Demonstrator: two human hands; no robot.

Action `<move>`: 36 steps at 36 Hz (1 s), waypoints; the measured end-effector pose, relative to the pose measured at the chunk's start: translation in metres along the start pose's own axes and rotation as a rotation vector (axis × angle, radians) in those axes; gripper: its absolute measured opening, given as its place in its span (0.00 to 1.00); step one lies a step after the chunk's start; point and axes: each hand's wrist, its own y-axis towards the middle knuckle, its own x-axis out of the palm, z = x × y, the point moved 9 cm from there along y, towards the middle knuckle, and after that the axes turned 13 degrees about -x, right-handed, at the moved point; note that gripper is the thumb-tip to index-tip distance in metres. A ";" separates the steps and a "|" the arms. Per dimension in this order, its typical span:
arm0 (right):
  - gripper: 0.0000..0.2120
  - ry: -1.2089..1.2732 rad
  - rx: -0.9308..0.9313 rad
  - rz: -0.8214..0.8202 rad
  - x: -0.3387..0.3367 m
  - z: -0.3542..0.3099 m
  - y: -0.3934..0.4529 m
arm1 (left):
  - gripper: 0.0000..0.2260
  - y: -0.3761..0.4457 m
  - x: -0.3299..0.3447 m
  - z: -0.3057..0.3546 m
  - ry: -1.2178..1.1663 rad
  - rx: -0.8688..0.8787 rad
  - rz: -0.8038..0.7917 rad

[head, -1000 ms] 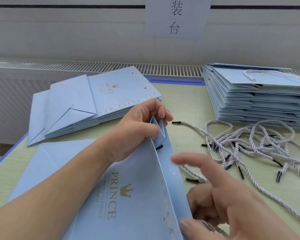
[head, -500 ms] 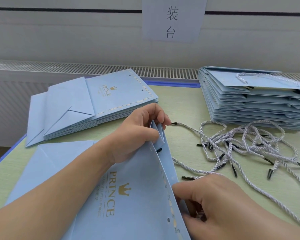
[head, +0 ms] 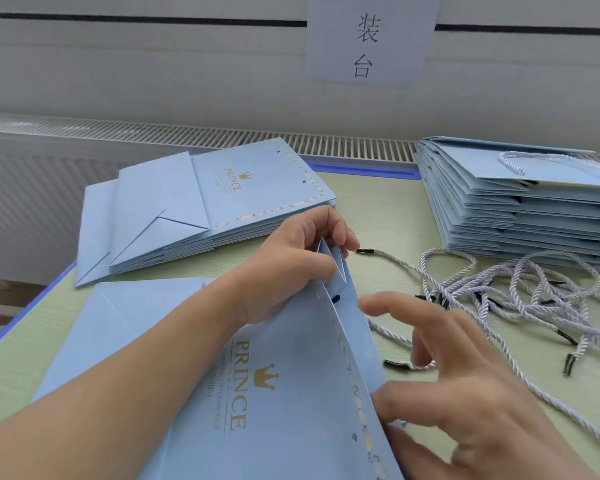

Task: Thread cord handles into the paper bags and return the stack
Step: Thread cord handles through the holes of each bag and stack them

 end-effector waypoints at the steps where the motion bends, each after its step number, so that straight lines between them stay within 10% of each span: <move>1: 0.03 -0.023 -0.023 0.031 -0.004 -0.004 0.001 | 0.14 0.000 0.000 -0.001 -0.008 -0.005 -0.001; 15: 0.06 0.068 -0.177 0.014 -0.005 -0.010 0.003 | 0.14 0.002 0.001 -0.003 -0.073 -0.038 -0.021; 20: 0.06 0.307 -0.161 -0.250 0.005 0.002 0.003 | 0.15 0.002 -0.001 -0.003 -0.087 -0.034 -0.013; 36: 0.29 0.161 0.014 -0.350 -0.012 0.072 -0.014 | 0.12 -0.001 0.000 -0.003 0.161 -0.004 0.066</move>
